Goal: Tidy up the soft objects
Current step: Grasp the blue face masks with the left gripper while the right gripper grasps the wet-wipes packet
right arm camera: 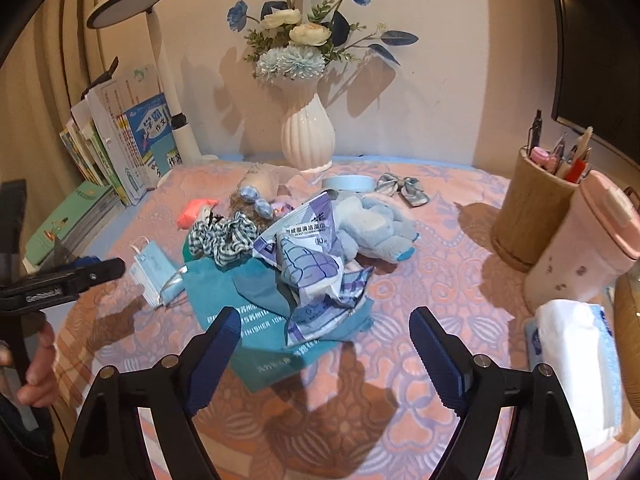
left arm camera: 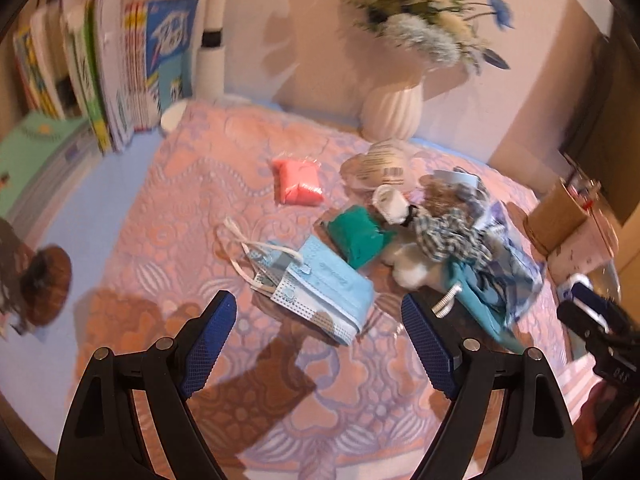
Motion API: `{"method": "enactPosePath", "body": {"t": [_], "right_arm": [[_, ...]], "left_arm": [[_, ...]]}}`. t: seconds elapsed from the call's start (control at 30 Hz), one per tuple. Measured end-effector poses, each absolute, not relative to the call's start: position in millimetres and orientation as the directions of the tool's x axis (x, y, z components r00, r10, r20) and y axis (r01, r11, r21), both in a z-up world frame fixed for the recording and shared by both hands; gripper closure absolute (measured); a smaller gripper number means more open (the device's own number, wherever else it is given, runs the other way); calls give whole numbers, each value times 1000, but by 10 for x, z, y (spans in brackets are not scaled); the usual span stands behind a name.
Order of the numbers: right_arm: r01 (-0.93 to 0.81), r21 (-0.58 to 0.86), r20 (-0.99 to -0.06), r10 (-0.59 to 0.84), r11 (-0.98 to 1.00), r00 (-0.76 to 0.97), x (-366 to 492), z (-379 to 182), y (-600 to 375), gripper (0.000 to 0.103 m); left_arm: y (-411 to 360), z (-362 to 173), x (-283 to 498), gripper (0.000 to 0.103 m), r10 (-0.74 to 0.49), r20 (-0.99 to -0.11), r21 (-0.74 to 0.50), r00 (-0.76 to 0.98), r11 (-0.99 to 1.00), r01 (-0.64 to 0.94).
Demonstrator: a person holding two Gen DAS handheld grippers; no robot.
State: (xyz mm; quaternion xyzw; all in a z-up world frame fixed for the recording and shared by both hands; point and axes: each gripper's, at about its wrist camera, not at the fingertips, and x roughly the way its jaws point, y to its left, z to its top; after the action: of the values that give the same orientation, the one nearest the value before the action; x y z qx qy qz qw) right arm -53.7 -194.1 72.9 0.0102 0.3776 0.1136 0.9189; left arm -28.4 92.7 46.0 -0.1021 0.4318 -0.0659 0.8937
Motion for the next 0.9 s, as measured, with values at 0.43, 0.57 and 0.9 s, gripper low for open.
{"method": "enactPosePath", "body": {"t": [0.43, 0.57, 0.9], "right_arm": [[-206, 46, -729, 174, 978, 662, -38, 531, -1716, 21], [-202, 19, -738, 149, 979, 658, 18, 458, -1694, 22], [-222, -6, -746, 143, 975, 650, 51, 395, -1649, 47]], "left_arm": [[853, 84, 129, 28, -232, -801, -304, 552, 952, -41], [844, 126, 125, 28, -210, -800, -283, 562, 958, -46], [826, 129, 183, 55, -231, -803, -281, 550, 960, -8]]}}
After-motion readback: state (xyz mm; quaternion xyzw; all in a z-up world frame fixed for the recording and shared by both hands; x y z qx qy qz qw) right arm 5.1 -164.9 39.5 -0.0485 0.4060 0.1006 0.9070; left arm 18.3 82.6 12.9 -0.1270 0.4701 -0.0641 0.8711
